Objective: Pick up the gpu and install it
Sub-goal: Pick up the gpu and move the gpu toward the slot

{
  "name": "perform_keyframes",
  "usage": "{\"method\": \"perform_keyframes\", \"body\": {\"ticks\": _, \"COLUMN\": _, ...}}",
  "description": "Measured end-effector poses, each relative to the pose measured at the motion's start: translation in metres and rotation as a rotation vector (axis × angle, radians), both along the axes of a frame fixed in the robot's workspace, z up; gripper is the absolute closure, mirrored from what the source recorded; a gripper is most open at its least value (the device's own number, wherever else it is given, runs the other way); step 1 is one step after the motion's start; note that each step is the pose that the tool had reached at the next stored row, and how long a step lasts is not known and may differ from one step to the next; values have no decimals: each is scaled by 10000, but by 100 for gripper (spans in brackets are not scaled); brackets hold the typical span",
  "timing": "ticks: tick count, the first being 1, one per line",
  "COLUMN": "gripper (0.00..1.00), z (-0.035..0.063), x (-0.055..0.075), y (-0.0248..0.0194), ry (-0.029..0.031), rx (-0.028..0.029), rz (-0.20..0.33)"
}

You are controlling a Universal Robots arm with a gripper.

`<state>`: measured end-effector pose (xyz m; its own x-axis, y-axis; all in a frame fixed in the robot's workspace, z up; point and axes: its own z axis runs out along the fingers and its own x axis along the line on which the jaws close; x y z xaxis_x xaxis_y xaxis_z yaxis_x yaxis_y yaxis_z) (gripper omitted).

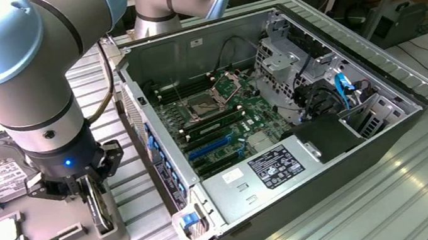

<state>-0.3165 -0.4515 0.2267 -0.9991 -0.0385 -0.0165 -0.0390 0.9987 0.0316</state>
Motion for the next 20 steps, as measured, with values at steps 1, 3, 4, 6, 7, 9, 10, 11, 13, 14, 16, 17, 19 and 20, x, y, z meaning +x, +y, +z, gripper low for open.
{"method": "perform_keyframes", "body": {"ticks": 1, "gripper": 67, "z": 0, "x": 0, "y": 0, "ry": 0, "rx": 0, "rz": 0}}
{"method": "perform_keyframes", "body": {"ticks": 3, "gripper": 67, "z": 0, "x": 0, "y": 0, "ry": 0, "rx": 0, "rz": 0}}
{"method": "perform_keyframes", "body": {"ticks": 4, "gripper": 67, "z": 0, "x": 0, "y": 0, "ry": 0, "rx": 0, "rz": 0}}
{"method": "perform_keyframes", "body": {"ticks": 6, "gripper": 67, "z": 0, "x": -4, "y": -1, "ry": -5, "rx": 0, "rz": 1}}
{"method": "perform_keyframes", "body": {"ticks": 7, "gripper": 67, "z": 0, "x": -7, "y": -1, "ry": -9, "rx": 0, "rz": 1}}
{"method": "perform_keyframes", "body": {"ticks": 9, "gripper": 67, "z": 0, "x": -11, "y": -3, "ry": -15, "rx": 0, "rz": -1}}
{"method": "perform_keyframes", "body": {"ticks": 10, "gripper": 67, "z": 0, "x": -10, "y": -3, "ry": -15, "rx": 0, "rz": 0}}
{"method": "perform_keyframes", "body": {"ticks": 11, "gripper": 67, "z": 0, "x": -10, "y": -3, "ry": -15, "rx": 0, "rz": 0}}
{"method": "perform_keyframes", "body": {"ticks": 13, "gripper": 67, "z": 0, "x": -10, "y": -3, "ry": -15, "rx": 0, "rz": -1}}
{"method": "perform_keyframes", "body": {"ticks": 14, "gripper": 68, "z": 1, "x": -10, "y": -3, "ry": -14, "rx": -1, "rz": -1}}
{"method": "perform_keyframes", "body": {"ticks": 16, "gripper": 72, "z": 0, "x": -10, "y": -3, "ry": -15, "rx": 0, "rz": -1}}
{"method": "perform_keyframes", "body": {"ticks": 17, "gripper": 72, "z": 0, "x": -10, "y": -3, "ry": -15, "rx": 0, "rz": -1}}
{"method": "perform_keyframes", "body": {"ticks": 19, "gripper": 72, "z": 0, "x": -10, "y": -3, "ry": -15, "rx": 0, "rz": -1}}
{"method": "perform_keyframes", "body": {"ticks": 20, "gripper": 72, "z": 0, "x": -10, "y": -3, "ry": -15, "rx": -1, "rz": 0}}
